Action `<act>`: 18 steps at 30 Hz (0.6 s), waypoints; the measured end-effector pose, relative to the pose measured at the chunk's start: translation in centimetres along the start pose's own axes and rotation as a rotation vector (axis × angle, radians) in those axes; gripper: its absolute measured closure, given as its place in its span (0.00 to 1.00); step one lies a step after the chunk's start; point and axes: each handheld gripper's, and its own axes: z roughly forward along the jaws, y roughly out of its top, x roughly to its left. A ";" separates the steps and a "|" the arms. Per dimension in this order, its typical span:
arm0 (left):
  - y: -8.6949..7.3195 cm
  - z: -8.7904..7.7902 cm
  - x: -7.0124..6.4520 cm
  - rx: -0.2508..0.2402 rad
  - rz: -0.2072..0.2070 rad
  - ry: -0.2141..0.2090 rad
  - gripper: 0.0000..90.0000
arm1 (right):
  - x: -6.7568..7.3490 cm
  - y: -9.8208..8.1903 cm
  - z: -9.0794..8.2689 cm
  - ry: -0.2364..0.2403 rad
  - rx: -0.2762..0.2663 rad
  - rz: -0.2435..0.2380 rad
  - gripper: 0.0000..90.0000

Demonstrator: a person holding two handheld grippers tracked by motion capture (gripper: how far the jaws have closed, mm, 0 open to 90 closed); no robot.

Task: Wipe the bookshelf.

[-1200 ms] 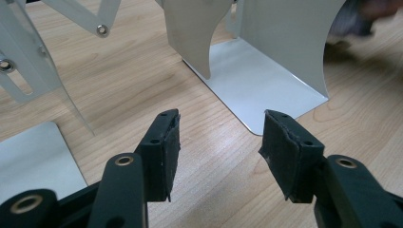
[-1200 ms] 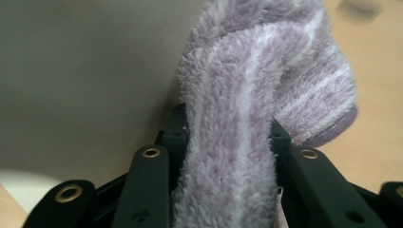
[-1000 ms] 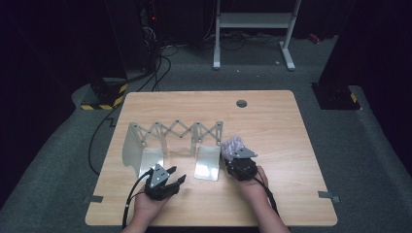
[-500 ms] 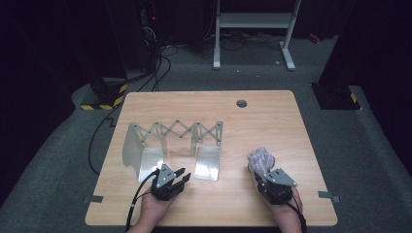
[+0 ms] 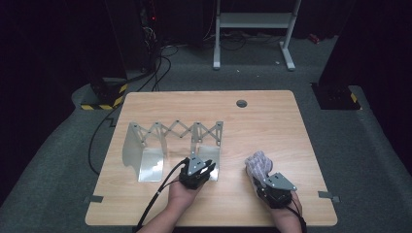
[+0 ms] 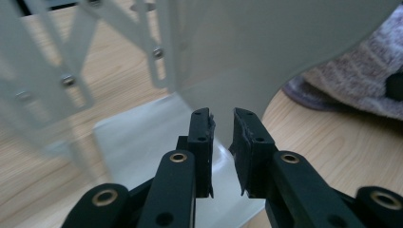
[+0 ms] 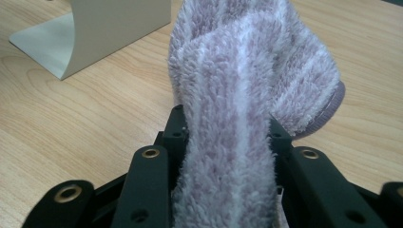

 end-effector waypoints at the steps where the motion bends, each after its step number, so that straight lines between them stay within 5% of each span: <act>1: 0.1 0.2 -0.2 -0.002 0.001 -0.006 0.86 | 0.0 0.0 0.0 0.000 0.001 -0.002 0.72; 13: 1.6 2.8 -2.6 -0.009 0.009 -0.064 0.86 | 0.0 -0.3 0.2 0.004 0.007 0.009 0.72; 18: 0.9 2.1 -2.2 -0.005 0.017 -0.061 0.82 | 0.1 -0.3 0.0 0.018 -0.004 0.011 0.72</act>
